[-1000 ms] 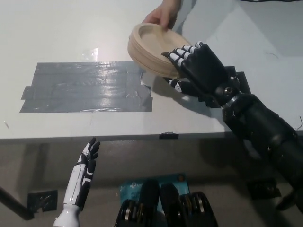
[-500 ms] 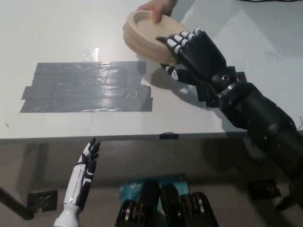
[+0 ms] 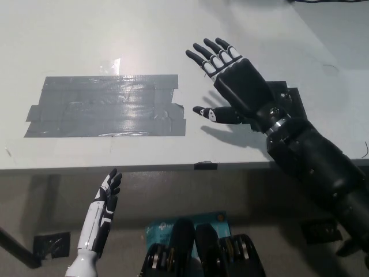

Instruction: A stack of plates is kept in the middle of the desk close to the robot and the robot grabs the stack with its right hand, picks it up and hands it to a person.

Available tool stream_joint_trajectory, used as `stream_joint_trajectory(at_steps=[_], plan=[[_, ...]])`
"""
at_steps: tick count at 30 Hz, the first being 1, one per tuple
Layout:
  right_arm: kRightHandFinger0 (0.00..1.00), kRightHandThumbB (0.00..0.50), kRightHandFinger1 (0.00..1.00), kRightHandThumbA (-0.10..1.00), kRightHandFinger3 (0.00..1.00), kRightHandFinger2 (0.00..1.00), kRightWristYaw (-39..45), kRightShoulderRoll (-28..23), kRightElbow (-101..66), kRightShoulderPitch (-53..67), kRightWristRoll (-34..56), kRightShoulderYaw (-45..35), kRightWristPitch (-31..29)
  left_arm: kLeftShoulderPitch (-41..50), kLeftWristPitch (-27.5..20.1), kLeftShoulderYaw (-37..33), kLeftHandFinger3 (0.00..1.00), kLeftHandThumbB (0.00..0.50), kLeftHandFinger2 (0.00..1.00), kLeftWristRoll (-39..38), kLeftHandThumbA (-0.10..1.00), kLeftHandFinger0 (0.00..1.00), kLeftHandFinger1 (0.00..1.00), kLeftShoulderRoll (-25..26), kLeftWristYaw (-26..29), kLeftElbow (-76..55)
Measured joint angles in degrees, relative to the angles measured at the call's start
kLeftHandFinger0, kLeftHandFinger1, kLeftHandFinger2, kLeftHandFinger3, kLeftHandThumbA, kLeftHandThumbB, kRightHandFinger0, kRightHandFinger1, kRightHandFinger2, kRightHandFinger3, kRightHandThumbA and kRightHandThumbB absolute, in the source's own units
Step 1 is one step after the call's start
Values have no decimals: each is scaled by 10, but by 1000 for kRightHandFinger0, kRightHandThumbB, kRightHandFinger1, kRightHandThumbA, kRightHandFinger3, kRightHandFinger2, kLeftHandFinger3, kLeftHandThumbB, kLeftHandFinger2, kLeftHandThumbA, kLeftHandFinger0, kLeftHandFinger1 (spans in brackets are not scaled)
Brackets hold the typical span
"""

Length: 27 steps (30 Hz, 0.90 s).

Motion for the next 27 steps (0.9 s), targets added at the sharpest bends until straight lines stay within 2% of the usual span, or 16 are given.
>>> stream_joint_trajectory(at_steps=[7, 10, 13, 15, 18, 19, 20, 22, 23, 24, 26, 27], plan=[[1000, 500, 1000, 763, 1000, 1000, 56, -33, -140, 51, 29, -31, 20, 0, 2, 0, 1000, 259, 1000, 0, 1000, 1000, 1000, 0, 0, 1], [1000, 500, 1000, 833, 1000, 1000, 74, -51, -207, 85, 43, -46, 30, 0, 3, 0, 1000, 267, 1000, 0, 1000, 1000, 1000, 0, 0, 1], [1000, 500, 1000, 791, 1000, 1000, 85, -62, -252, 117, 50, -54, 38, 0, 4, 1, 1000, 256, 1000, 0, 1000, 1000, 1000, 0, 0, 2], [1000, 483, 1000, 834, 1000, 1000, 92, -70, -287, 143, 55, -59, 45, 0, 4, 1, 1000, 259, 1000, 0, 1000, 1000, 1000, 0, 0, 3], [1000, 443, 1000, 870, 1000, 1000, 102, -77, -344, 193, 64, -62, 54, 0, 5, 1, 1000, 256, 1000, 0, 1000, 1000, 1000, 0, 0, 5], [1000, 417, 1000, 881, 1000, 1000, 105, -78, -367, 217, 68, -63, 57, 0, 5, 1, 1000, 256, 1000, 0, 1000, 1000, 1000, 0, 0, 5], [1000, 376, 1000, 938, 1000, 1000, 106, -78, -380, 228, 69, -64, 59, 0, 5, 1, 1000, 257, 1000, 0, 1000, 1000, 1000, 0, 0, 6], [1000, 349, 1000, 953, 1000, 1000, 110, -77, -424, 271, 74, -65, 64, 0, 5, 1, 1000, 258, 1000, 0, 1000, 1000, 1000, 0, 0, 7], [1000, 334, 1000, 911, 1000, 1000, 112, -76, -442, 290, 75, -65, 64, 0, 6, 1, 1000, 258, 1000, 0, 1000, 1000, 1000, 0, 0, 8], [1000, 330, 1000, 949, 1000, 1000, 112, -76, -442, 290, 75, -65, 64, 0, 6, 1, 1000, 259, 1000, 0, 1000, 1000, 1000, 0, 0, 8], [1000, 273, 1000, 1000, 1000, 1000, 113, -65, -497, 349, 86, -74, 70, 0, 6, 1, 1000, 261, 1000, 0, 1000, 1000, 1000, 0, 0, 9], [1000, 273, 1000, 1000, 1000, 1000, 112, -57, -521, 380, 94, -80, 71, 1, 6, 1, 1000, 261, 1000, 0, 1000, 1000, 1000, 0, 0, 9]])
